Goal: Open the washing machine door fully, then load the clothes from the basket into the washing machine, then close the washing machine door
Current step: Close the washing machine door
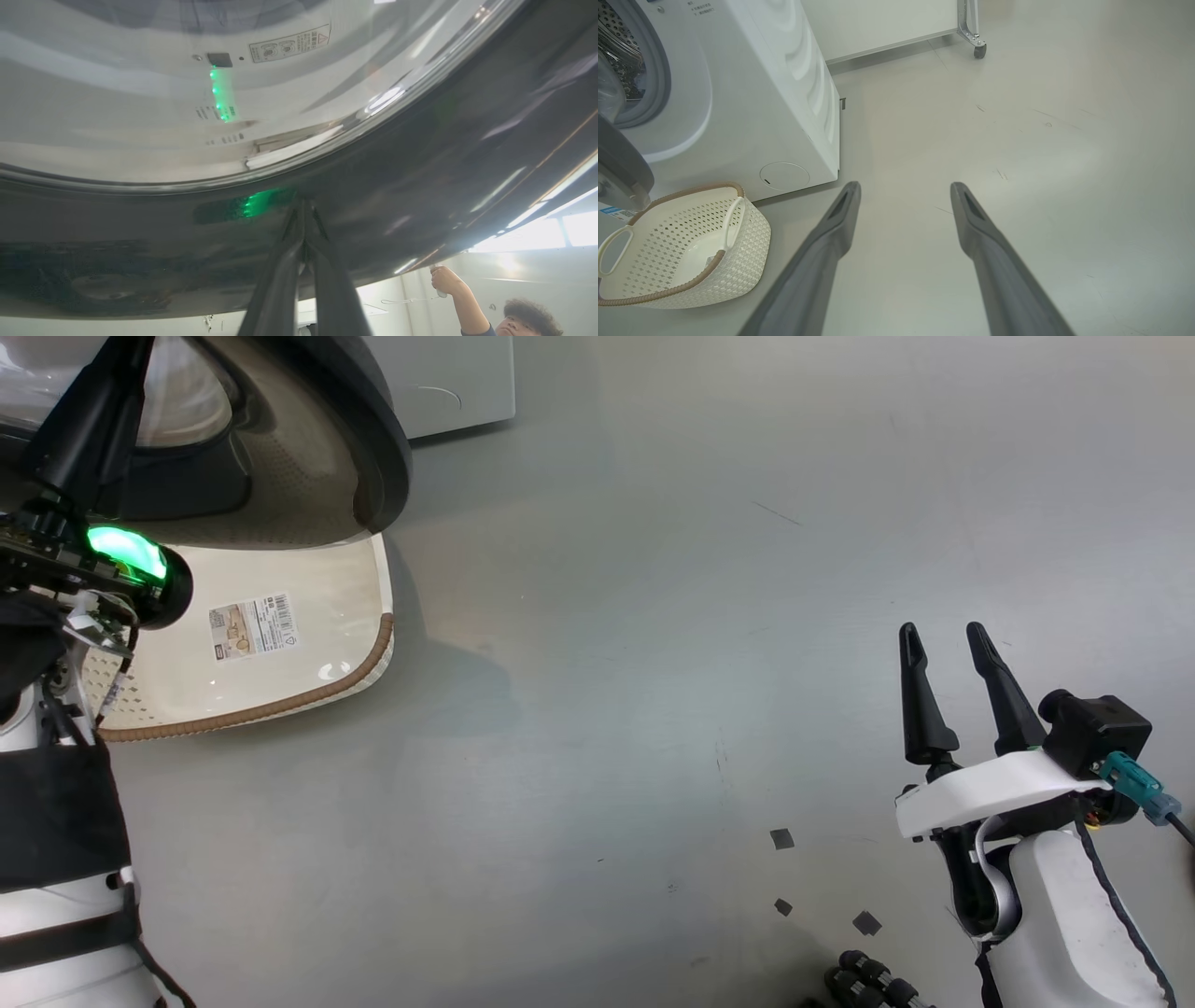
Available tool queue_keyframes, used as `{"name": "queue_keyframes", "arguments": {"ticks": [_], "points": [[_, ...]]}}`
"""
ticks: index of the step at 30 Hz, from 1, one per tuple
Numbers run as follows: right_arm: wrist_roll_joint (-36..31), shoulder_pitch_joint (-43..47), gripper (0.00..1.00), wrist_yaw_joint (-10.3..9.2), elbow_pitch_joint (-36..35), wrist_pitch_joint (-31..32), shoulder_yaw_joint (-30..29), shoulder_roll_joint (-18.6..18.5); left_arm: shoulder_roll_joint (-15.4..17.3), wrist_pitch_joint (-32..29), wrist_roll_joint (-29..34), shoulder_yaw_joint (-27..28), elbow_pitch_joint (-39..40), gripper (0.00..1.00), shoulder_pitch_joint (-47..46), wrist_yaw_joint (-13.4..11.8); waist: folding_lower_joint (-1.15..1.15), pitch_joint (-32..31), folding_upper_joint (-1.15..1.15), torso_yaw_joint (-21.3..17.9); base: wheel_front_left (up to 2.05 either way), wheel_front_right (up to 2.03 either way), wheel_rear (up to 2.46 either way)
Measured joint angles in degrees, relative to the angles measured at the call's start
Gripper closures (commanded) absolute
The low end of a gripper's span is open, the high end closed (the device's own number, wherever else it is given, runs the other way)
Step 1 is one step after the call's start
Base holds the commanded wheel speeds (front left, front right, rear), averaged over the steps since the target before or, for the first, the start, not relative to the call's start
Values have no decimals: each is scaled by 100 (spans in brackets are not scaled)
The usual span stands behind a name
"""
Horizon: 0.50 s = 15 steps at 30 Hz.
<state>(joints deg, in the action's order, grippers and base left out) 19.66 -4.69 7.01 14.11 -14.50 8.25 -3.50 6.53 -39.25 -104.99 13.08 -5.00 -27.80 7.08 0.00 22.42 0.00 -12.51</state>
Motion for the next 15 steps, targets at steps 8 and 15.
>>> {"name": "queue_keyframes", "arguments": {"ticks": [8,15], "points": [[0,-74,0,0,-59,0,-137,12,-119,-2,10,-44,-164,100,-144,0,0,-8,0,147,0,0,0],[-10,-73,0,0,38,0,-141,12,-290,18,143,170,-354,100,-19,0,0,-301,0,472,0,0,0]]}}
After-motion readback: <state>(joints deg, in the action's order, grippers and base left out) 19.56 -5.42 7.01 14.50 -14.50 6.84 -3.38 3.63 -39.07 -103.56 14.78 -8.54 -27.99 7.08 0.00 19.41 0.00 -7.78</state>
